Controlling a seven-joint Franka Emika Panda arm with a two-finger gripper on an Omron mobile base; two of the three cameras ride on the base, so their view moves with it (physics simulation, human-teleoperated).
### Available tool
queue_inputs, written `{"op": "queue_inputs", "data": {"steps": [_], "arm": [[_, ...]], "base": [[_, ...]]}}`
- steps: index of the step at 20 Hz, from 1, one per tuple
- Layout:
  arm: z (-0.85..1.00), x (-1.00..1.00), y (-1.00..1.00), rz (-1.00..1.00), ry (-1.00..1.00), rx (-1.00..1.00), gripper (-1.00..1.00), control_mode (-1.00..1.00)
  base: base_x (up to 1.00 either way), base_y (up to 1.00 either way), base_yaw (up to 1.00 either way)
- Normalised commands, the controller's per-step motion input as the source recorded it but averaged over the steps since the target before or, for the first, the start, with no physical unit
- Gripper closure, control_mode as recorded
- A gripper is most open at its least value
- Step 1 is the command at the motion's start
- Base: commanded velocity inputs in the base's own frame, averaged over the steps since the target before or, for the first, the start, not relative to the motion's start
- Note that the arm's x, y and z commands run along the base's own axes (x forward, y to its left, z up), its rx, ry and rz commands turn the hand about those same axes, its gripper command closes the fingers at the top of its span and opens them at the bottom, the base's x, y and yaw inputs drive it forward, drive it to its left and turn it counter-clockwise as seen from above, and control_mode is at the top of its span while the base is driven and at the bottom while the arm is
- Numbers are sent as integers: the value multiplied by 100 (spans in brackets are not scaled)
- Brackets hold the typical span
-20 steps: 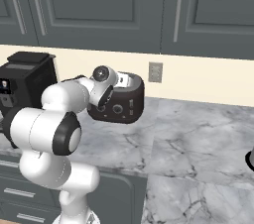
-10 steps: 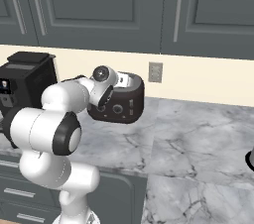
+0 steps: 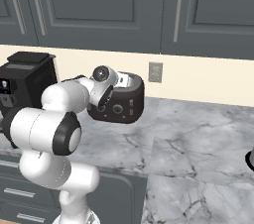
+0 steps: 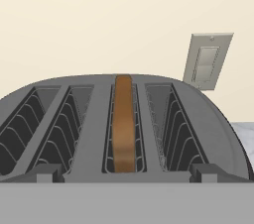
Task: Start the toaster. Once the lever pops up, take the bread to the plate on the dining counter.
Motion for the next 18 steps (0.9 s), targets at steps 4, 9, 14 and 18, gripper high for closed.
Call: {"op": "queue_inputs", "data": {"steps": [4, 9, 14, 18], "arm": [[0, 0, 0, 0, 0, 0, -100, -100], [0, 0, 0, 0, 0, 0, -100, -100], [0, 0, 0, 0, 0, 0, -100, -100], [0, 0, 0, 0, 0, 0, -100, -100]], "base": [[0, 0, 0], [0, 0, 0], [0, 0, 0], [0, 0, 0]]}}
